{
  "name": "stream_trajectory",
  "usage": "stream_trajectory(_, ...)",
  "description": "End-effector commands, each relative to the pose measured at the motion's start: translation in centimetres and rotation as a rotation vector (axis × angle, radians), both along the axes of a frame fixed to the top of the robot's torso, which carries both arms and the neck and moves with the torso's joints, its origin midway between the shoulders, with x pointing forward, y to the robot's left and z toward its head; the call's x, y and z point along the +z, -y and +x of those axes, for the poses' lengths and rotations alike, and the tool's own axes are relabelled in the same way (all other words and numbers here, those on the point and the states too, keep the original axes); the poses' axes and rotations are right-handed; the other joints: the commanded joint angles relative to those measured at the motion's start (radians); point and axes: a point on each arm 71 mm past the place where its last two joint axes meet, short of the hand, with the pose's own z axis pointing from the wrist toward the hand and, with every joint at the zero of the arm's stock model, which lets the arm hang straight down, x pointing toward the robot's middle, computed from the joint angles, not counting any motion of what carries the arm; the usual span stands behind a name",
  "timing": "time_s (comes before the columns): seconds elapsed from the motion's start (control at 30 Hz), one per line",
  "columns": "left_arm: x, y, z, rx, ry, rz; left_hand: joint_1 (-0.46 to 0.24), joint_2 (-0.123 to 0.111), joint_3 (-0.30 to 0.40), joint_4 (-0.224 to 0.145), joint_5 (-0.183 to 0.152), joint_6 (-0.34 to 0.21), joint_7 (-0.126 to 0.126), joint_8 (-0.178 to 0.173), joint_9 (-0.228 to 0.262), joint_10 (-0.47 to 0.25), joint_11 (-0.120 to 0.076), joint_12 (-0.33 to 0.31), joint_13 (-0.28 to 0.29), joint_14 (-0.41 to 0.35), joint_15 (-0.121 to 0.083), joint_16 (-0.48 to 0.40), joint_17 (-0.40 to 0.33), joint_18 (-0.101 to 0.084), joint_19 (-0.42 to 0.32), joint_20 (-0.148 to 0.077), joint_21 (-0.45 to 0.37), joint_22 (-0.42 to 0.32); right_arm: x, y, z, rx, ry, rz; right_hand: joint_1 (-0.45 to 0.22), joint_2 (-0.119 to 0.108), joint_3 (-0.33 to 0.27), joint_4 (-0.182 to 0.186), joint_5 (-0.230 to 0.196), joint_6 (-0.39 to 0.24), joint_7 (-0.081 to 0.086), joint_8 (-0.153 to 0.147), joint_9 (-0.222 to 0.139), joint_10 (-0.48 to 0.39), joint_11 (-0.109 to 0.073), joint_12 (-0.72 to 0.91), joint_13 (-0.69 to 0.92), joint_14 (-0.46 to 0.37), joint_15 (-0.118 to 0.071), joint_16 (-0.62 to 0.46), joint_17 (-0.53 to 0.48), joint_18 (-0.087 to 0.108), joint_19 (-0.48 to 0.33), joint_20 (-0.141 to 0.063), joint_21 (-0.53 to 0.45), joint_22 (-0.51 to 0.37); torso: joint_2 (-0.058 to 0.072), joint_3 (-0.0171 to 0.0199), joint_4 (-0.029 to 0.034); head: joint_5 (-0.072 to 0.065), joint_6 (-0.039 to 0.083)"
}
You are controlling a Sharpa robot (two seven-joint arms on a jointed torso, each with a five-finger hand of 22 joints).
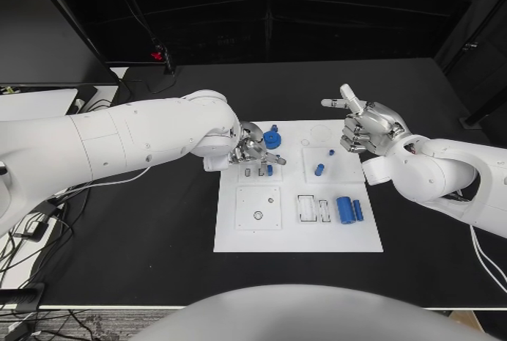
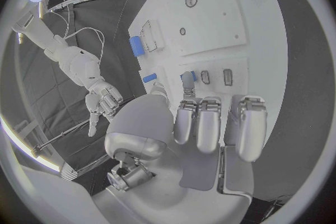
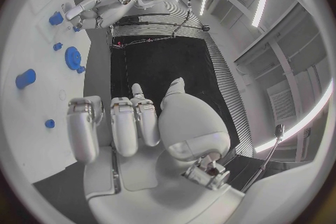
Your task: Assemble the parts on the task board
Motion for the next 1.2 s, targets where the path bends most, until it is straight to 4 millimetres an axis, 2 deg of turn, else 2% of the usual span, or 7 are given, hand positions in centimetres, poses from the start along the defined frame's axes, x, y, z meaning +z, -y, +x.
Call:
stream_trajectory(0.03, -0.07, -0.08, 0.20, 0.025, 0.000, 0.040, -0.002, 0.012, -0.007, 0.002, -0.003, 0.008, -0.002, -0.007, 0.006, 0.103, -0.009, 0.003, 0.263, 0.106, -0.009, 0.001, 0.263, -0.006, 0.102, -0.008, 0.003, 0.263, -0.02, -0.17, -0.05, 0.013, -0.010, 0.006, 0.000, 0.010, -0.002, 0.000, 0.000, -0.007, -0.002, 0.004, -0.001, 0.109, 0.005, 0.002, 0.263, 0.109, 0.002, 0.002, 0.263, -0.007, 0.109, 0.002, 0.003, 0.263, 0.000, 0.0005, -0.0001, 0.000, -0.001)
stream_trajectory(0.2, -0.23, -0.16, 0.23, 0.034, -0.012, 0.072, -0.011, 0.009, -0.022, 0.002, -0.009, 0.014, -0.004, -0.011, 0.018, 0.103, -0.011, 0.003, 0.263, 0.106, -0.012, 0.001, 0.263, -0.006, 0.102, -0.011, 0.003, 0.263, -0.05, -0.19, -0.09, 0.015, -0.011, 0.007, -0.001, 0.011, -0.002, 0.000, -0.001, -0.009, -0.002, 0.004, -0.001, 0.109, 0.005, 0.002, 0.263, 0.109, 0.002, 0.002, 0.263, -0.007, 0.109, 0.002, 0.003, 0.263, -0.001, -0.0004, -0.0013, -0.002, -0.004)
stream_trajectory(0.37, -0.34, -0.16, 0.20, 0.039, -0.019, 0.093, -0.023, 0.003, -0.040, 0.002, -0.012, 0.021, -0.006, -0.019, 0.030, 0.103, -0.013, 0.003, 0.263, 0.106, -0.014, 0.001, 0.263, -0.006, 0.102, -0.014, 0.003, 0.263, -0.07, -0.11, -0.12, 0.013, -0.013, 0.006, -0.001, 0.013, -0.002, 0.000, -0.001, -0.010, -0.002, 0.004, -0.001, 0.109, 0.005, 0.002, 0.263, 0.109, 0.003, 0.002, 0.263, -0.007, 0.109, 0.002, 0.003, 0.263, -0.001, -0.0004, 0.0009, -0.005, -0.005)
stream_trajectory(0.67, -0.43, 0.04, 0.18, 0.042, -0.024, 0.110, -0.036, 0.003, -0.054, 0.002, -0.015, 0.024, -0.007, -0.028, 0.040, 0.103, -0.014, 0.003, 0.263, 0.106, -0.016, 0.001, 0.263, -0.006, 0.102, -0.015, 0.003, 0.263, -0.17, -0.05, -0.14, 0.012, -0.018, 0.003, -0.001, 0.014, -0.001, 0.000, 0.000, -0.012, -0.002, 0.004, -0.002, 0.109, 0.005, 0.002, 0.263, 0.109, 0.003, 0.002, 0.263, -0.007, 0.109, 0.002, 0.003, 0.263, 0.000, -0.0003, 0.0009, -0.006, -0.005)
stream_trajectory(0.9, -0.50, 0.44, 0.12, 0.045, -0.024, 0.121, -0.026, 0.014, -0.052, 0.000, -0.007, 0.024, -0.008, -0.037, 0.048, 0.103, -0.015, 0.003, 0.263, 0.106, -0.017, 0.001, 0.263, -0.006, 0.102, -0.017, 0.003, 0.263, -0.29, -0.01, -0.14, 0.009, -0.027, -0.002, -0.003, 0.017, -0.001, 0.001, -0.001, -0.016, -0.002, 0.005, -0.002, 0.109, 0.005, 0.002, 0.263, 0.109, 0.003, 0.002, 0.263, -0.007, 0.109, 0.002, 0.003, 0.263, 0.000, -0.0005, 0.0008, -0.005, -0.006)
stream_trajectory(1.07, -0.57, 0.56, 0.07, 0.036, -0.031, 0.126, -0.021, 0.035, -0.049, 0.001, -0.006, 0.030, -0.009, -0.045, 0.057, 0.103, -0.016, 0.003, 0.263, 0.106, -0.018, 0.001, 0.263, -0.006, 0.102, -0.018, 0.003, 0.263, -0.36, 0.00, -0.15, 0.007, -0.033, -0.005, -0.003, 0.017, -0.001, 0.001, -0.001, -0.016, -0.002, 0.006, -0.002, 0.109, 0.005, 0.002, 0.263, 0.109, 0.003, 0.002, 0.263, -0.007, 0.109, 0.003, 0.003, 0.263, 0.000, 0.0000, 0.0003, -0.002, -0.006)
stream_trajectory(1.2, -0.63, 0.68, 0.02, 0.022, -0.037, 0.123, -0.017, 0.040, -0.049, 0.000, -0.006, 0.032, -0.010, -0.049, 0.060, 0.103, -0.017, 0.003, 0.263, 0.106, -0.018, 0.001, 0.263, -0.006, 0.102, -0.018, 0.003, 0.263, -0.44, 0.03, -0.13, 0.002, -0.041, -0.011, -0.005, 0.019, -0.002, 0.002, -0.001, -0.018, -0.002, 0.007, -0.002, 0.109, 0.006, 0.002, 0.263, 0.109, 0.003, 0.002, 0.263, -0.007, 0.109, 0.003, 0.003, 0.263, 0.000, 0.0003, 0.0008, -0.002, -0.006)
